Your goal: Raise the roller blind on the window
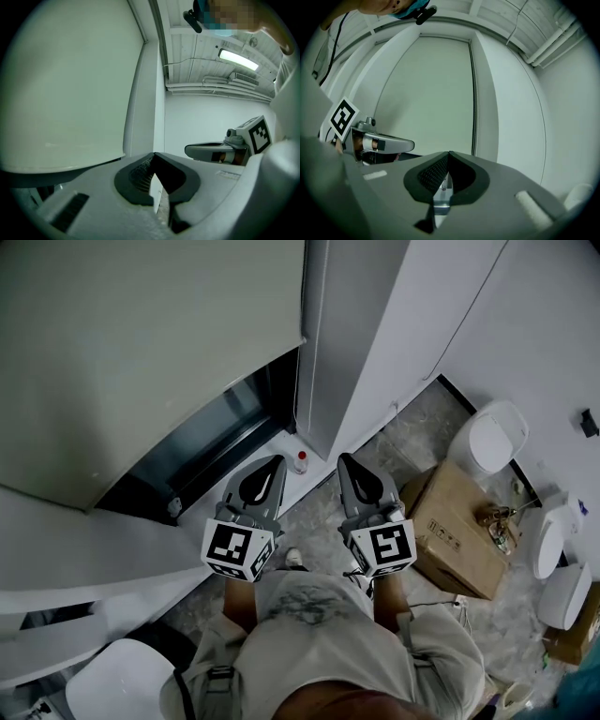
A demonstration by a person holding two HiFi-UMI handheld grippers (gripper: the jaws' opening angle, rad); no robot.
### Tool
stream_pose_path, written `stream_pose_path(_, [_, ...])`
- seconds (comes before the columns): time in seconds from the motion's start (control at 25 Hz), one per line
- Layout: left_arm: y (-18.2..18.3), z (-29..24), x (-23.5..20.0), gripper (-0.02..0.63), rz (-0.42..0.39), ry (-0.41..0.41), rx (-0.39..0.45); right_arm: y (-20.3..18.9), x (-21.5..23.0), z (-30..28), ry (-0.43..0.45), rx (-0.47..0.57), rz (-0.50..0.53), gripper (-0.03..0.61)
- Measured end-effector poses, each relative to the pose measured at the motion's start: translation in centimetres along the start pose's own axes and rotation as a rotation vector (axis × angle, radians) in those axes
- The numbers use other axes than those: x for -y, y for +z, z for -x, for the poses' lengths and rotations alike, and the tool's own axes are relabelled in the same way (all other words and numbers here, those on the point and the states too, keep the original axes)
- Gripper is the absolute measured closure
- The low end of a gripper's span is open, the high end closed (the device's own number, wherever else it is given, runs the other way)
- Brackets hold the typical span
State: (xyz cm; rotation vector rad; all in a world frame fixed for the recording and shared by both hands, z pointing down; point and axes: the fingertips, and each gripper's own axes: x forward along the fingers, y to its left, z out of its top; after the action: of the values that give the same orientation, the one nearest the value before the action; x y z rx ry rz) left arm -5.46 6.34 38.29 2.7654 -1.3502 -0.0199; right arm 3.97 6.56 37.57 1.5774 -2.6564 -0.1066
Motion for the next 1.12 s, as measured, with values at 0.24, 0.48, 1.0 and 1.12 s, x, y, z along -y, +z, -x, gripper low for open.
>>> stream_pose_path(0.24, [-0.1,-2.3,-1.8,0.609,0.0,-0.053,-0.007,-0.4,0.8,-2.1,-0.049,-0.015,-0.007,0.568])
stream_pose_path(0.48, [0.0,-4.5,-2.0,0.609,0.004,-0.102,-0.017,-0.7,2.3,-3.0,-0.089,-0.038,-0.008,0.568])
stream_pose_path(1.0, [-0.7,-8.7,-3.8,0.609,0.026,-0.052,-0.021,-1.3,5.2,-6.8,-0.023,-0.036,0.008,0.568])
stream_pose_path(1.12, [-0.6,-9.9,-4.4,0.609,0.025,-0.023,-0.017,-1.1,6.0,-8.0,0.006,-0.017,0.01,0.568])
